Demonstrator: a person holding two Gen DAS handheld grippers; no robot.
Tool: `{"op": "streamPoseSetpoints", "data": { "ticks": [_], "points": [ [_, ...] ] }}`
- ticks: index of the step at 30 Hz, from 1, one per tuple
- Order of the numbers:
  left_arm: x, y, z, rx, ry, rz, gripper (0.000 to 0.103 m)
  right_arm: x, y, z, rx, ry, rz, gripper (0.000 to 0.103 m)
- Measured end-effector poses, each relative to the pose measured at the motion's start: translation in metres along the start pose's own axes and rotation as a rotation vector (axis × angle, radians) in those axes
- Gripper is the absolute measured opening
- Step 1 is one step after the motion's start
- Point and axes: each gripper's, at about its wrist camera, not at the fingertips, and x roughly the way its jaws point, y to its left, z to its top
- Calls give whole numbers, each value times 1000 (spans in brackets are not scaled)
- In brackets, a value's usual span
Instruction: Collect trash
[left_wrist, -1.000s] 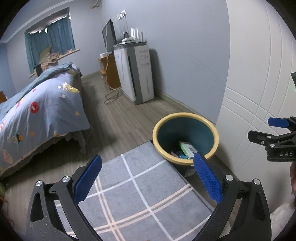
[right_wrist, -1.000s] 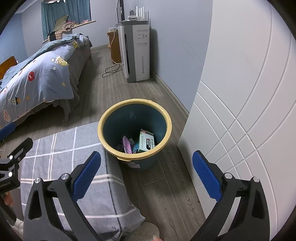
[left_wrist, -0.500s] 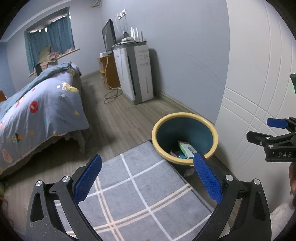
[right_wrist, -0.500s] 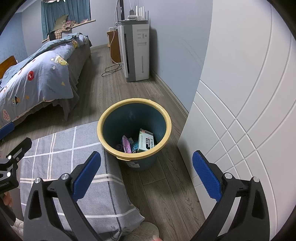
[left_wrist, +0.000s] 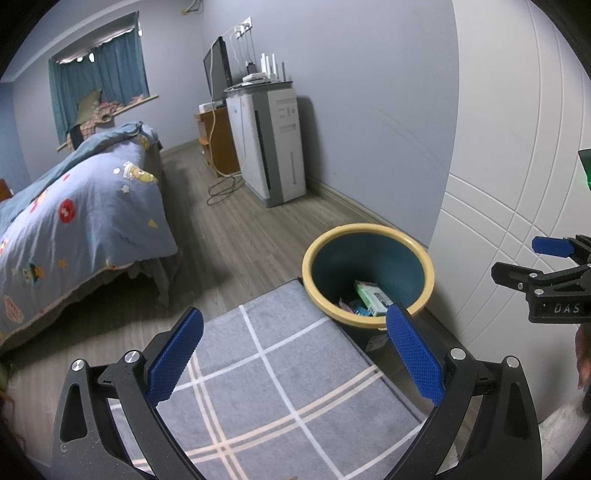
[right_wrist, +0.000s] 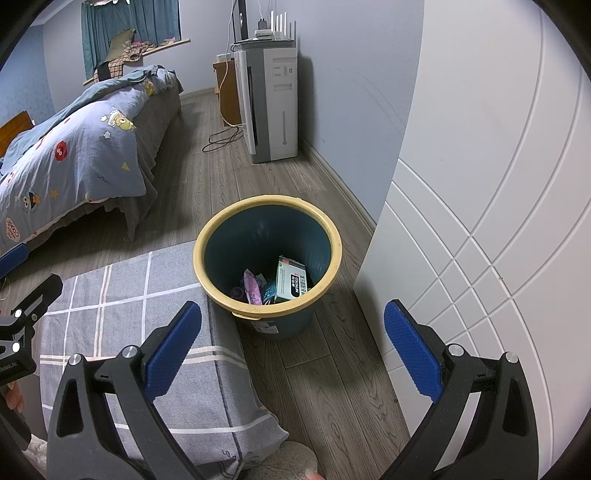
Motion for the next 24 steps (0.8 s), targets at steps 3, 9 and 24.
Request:
{"op": "streamPoseSetpoints", "data": {
  "ticks": [3,9,24],
  "points": [
    [0,0,1,0,0,0,98,0,0,0,1,0,-1,98],
    [1,-4,0,0,4,1,98,0,0,0,0,1,0,98],
    [0,-8,-5,-12,7,-35,98,0,0,0,0,0,-1,98]
  ]
}}
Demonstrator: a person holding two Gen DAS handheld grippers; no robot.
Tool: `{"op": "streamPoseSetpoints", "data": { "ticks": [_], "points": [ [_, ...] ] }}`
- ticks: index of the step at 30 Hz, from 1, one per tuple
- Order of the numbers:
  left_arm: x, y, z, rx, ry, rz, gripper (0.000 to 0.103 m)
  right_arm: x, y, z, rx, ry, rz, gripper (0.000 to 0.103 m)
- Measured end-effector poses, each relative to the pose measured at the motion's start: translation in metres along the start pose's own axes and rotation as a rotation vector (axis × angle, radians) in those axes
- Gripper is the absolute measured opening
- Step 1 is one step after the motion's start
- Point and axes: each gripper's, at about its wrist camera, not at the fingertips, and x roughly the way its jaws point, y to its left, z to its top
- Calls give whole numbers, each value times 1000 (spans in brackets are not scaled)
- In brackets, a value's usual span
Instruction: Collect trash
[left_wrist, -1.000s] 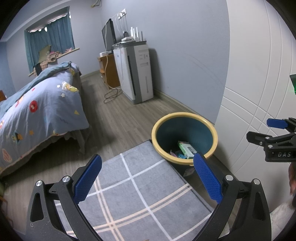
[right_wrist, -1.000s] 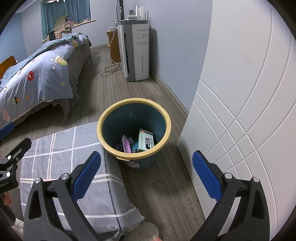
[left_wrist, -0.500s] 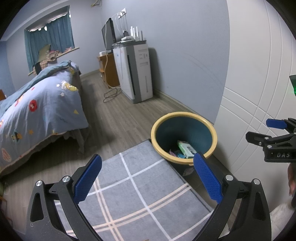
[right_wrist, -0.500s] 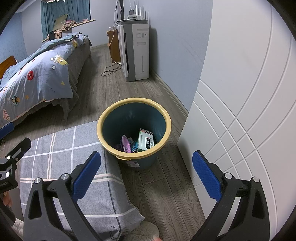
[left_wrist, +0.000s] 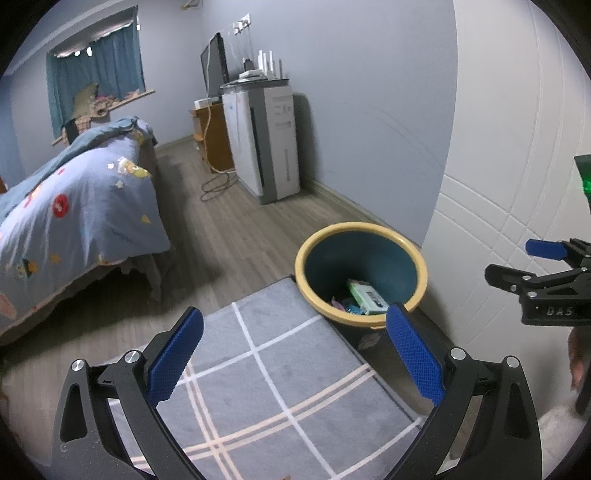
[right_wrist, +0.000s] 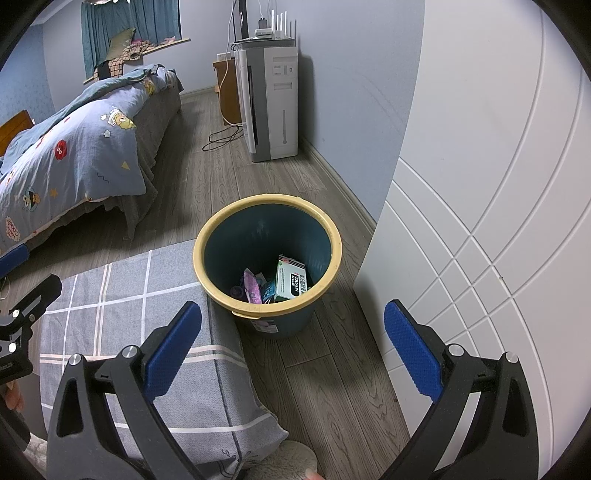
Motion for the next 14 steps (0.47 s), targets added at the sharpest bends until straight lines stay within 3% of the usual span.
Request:
{"op": "streamPoseSetpoints", "data": {
  "ticks": [7,14],
  "points": [
    [2,-11,-2,14,12,-11,98,1,-1,-1,1,2,-2,98],
    [2,-8,3,-35,58,4,98,8,-2,-5,2,26,-42,98]
  ]
}}
